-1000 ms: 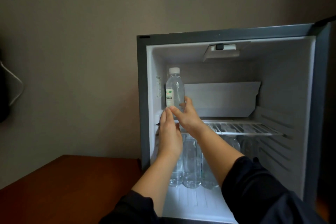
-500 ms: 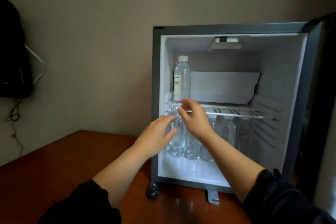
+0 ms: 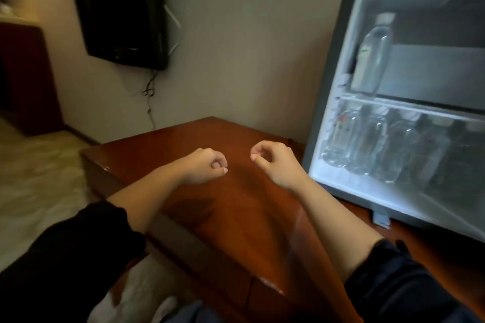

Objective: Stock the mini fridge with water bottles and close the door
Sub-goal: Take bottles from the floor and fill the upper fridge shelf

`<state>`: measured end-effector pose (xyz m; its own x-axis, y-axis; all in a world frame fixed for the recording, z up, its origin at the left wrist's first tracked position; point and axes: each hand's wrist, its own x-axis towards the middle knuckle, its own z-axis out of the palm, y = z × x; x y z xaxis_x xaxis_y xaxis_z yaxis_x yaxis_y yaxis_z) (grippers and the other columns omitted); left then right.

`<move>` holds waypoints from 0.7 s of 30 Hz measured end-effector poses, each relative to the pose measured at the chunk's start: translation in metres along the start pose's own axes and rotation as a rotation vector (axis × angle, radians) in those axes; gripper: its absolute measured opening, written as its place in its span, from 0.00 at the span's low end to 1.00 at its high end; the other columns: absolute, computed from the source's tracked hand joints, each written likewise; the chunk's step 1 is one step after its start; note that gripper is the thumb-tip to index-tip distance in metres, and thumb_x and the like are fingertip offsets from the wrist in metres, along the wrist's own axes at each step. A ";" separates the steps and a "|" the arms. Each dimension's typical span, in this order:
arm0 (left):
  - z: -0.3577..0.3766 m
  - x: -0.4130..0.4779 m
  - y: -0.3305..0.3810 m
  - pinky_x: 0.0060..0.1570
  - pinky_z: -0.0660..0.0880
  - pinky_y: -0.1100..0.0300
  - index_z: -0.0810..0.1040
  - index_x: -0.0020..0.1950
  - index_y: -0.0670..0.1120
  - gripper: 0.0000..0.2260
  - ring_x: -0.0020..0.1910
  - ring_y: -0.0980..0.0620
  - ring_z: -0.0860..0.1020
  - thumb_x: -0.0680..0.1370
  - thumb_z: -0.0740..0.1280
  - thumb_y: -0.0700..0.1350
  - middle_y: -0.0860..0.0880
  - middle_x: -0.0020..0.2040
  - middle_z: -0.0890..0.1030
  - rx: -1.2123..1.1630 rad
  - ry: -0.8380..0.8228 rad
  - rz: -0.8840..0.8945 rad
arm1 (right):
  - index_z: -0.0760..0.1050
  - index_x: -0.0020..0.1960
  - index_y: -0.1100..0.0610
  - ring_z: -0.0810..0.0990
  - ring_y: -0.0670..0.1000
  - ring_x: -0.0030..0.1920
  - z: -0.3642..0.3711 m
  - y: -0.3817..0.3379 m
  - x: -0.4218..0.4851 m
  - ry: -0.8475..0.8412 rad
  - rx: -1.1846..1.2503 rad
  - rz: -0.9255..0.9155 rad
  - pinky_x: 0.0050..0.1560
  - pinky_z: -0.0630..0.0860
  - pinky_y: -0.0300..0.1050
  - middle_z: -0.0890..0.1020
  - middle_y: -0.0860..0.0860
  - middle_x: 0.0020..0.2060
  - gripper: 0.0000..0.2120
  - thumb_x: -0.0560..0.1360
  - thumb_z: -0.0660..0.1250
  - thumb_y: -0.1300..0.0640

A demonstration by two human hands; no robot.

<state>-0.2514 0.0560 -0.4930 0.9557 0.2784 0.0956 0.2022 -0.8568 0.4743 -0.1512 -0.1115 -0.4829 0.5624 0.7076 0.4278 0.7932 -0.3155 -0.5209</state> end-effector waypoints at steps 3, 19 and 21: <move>-0.005 -0.034 -0.040 0.51 0.74 0.58 0.78 0.55 0.49 0.10 0.50 0.52 0.77 0.78 0.63 0.50 0.51 0.49 0.79 0.080 0.030 -0.063 | 0.76 0.44 0.52 0.78 0.49 0.42 0.045 -0.025 -0.004 -0.096 0.067 -0.033 0.41 0.71 0.37 0.79 0.48 0.37 0.04 0.76 0.64 0.58; 0.022 -0.230 -0.237 0.49 0.70 0.61 0.78 0.55 0.42 0.09 0.53 0.44 0.79 0.77 0.63 0.44 0.44 0.52 0.82 0.115 0.093 -0.554 | 0.79 0.44 0.54 0.79 0.49 0.41 0.282 -0.146 -0.041 -0.594 0.246 -0.113 0.46 0.73 0.40 0.79 0.48 0.35 0.02 0.73 0.68 0.57; 0.035 -0.249 -0.257 0.50 0.70 0.61 0.78 0.55 0.42 0.10 0.53 0.44 0.79 0.77 0.63 0.44 0.44 0.52 0.82 0.065 0.092 -0.608 | 0.78 0.43 0.53 0.81 0.52 0.45 0.314 -0.153 -0.053 -0.691 0.272 -0.109 0.50 0.75 0.43 0.80 0.49 0.37 0.01 0.73 0.68 0.58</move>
<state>-0.5343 0.1920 -0.6692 0.6433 0.7592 -0.0983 0.7204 -0.5569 0.4134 -0.3759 0.0973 -0.6578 0.1380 0.9901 -0.0274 0.7000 -0.1170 -0.7044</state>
